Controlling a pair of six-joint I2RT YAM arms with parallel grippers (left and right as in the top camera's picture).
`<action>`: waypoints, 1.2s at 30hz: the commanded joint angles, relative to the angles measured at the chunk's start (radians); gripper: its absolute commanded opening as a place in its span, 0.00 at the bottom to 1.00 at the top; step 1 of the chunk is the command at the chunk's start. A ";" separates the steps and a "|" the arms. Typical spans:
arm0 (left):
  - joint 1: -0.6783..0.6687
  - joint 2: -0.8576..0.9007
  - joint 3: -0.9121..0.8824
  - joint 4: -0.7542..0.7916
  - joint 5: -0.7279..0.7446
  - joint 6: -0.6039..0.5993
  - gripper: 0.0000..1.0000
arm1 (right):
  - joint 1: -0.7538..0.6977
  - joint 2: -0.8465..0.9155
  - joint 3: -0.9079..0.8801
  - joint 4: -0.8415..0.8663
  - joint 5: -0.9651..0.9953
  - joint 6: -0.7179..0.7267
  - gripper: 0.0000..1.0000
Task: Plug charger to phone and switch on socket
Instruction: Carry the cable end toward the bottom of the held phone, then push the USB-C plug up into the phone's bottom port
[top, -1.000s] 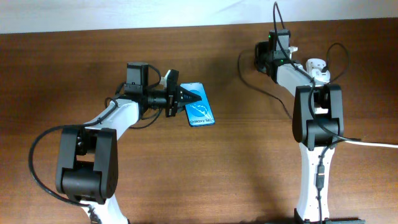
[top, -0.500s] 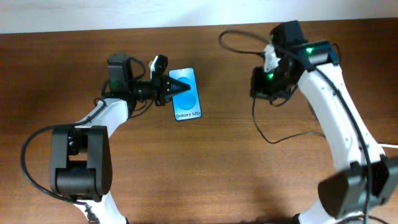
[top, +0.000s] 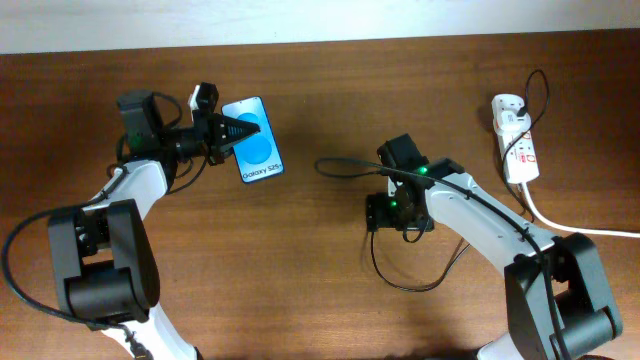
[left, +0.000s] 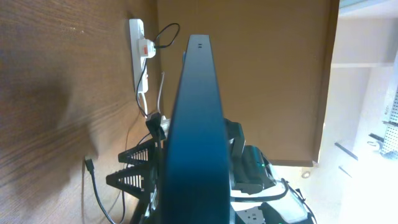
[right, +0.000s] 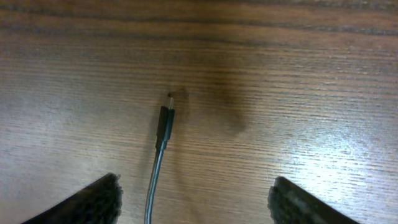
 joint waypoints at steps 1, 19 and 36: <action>0.002 -0.005 0.013 0.005 0.032 0.006 0.00 | 0.006 -0.008 0.001 0.006 -0.047 0.003 0.99; 0.003 -0.005 0.013 0.005 0.031 0.009 0.00 | 0.079 0.109 -0.031 0.030 -0.051 0.116 0.04; -0.242 -0.006 0.013 0.721 -0.009 -0.463 0.00 | 0.132 -0.599 -0.469 0.856 -0.798 0.370 0.04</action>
